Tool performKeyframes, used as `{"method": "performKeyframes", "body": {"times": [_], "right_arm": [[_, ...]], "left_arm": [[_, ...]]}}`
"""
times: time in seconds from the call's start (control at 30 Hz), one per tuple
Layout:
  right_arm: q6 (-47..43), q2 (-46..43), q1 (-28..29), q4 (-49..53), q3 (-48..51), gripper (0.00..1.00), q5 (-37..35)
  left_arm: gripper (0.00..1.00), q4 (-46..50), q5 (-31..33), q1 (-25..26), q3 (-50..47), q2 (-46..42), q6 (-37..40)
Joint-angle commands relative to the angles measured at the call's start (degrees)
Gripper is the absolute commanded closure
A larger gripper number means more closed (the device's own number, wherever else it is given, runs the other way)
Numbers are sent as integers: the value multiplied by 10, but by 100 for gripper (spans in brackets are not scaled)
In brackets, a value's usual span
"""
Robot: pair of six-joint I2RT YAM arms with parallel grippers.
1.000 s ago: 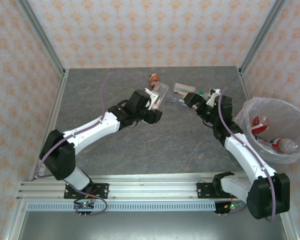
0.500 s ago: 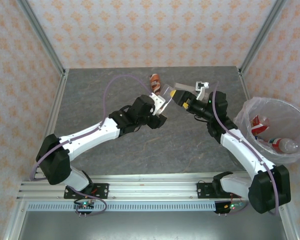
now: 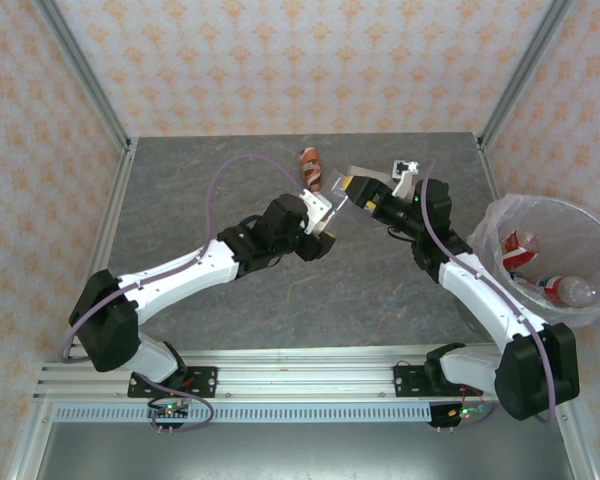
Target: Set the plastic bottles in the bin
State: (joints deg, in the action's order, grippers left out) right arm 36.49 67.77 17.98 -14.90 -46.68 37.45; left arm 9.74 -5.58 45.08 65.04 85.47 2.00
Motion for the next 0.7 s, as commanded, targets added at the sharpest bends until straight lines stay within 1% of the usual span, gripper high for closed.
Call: {"method": "performKeyframes", "body": {"times": [0.0, 0.07, 0.13, 0.33, 0.4, 0.5, 0.6, 0.67], "right_arm": [[13, 19, 3, 0, -28, 22, -6], [24, 32, 3, -9, -36, 26, 18], [30, 46, 6, -9, -46, 27, 34], [15, 72, 32, -2, -56, 29, 12], [8, 68, 33, -2, -54, 35, -3], [-16, 60, 33, 26, -58, 48, -16], [-46, 50, 34, 61, -62, 59, -19], [-56, 43, 33, 73, -57, 67, -29]], "left_arm": [[100, -32, -13, 6, -6, -19, -1], [100, -31, -11, 7, -4, -13, 0], [100, -24, -9, 8, 4, -4, 0], [100, -22, -4, 18, 23, 8, 7], [100, -21, -4, 18, 26, 10, 6], [100, -22, -16, 18, 26, 9, 2], [98, -21, -40, 18, 27, 3, -7], [96, -24, -40, 18, 25, -3, -11]]}}
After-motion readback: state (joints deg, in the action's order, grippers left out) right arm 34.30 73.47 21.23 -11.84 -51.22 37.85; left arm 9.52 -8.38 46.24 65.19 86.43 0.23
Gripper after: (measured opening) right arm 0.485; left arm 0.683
